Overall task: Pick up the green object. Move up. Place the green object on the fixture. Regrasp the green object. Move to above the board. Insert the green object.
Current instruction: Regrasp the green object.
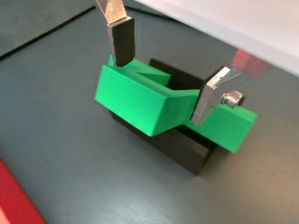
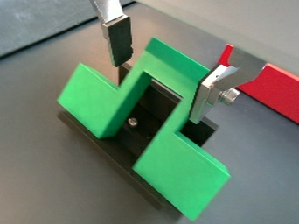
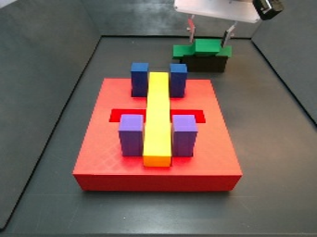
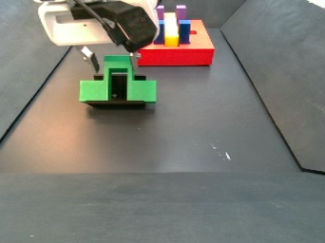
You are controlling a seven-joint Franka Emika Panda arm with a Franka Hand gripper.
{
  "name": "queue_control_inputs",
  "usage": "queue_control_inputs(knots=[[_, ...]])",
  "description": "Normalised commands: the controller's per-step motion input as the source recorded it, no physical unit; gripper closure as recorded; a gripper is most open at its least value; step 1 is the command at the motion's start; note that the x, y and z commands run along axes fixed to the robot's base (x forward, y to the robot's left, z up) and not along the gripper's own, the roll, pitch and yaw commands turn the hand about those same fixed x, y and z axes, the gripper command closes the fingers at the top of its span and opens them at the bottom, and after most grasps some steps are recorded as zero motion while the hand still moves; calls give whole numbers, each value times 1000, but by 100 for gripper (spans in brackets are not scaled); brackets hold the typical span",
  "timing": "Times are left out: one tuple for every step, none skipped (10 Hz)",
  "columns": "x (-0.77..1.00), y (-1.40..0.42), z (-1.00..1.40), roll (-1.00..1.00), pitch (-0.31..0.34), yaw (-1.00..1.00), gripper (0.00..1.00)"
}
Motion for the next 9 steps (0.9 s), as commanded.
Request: queue_control_inputs(knots=[[277, 0, 43, 531, 20, -154, 0], [266, 0, 37, 566, 20, -154, 0], [220, 0, 54, 654, 51, -134, 0], [49, 0, 154, 706, 111, -103, 0], [-29, 0, 237, 580, 197, -126, 0], [-97, 26, 289, 443, 217, -106, 0], [-103, 89, 431, 423, 260, -94, 0], [-60, 74, 509, 514, 291, -66, 0], [0, 0, 274, 594, 200, 0, 0]])
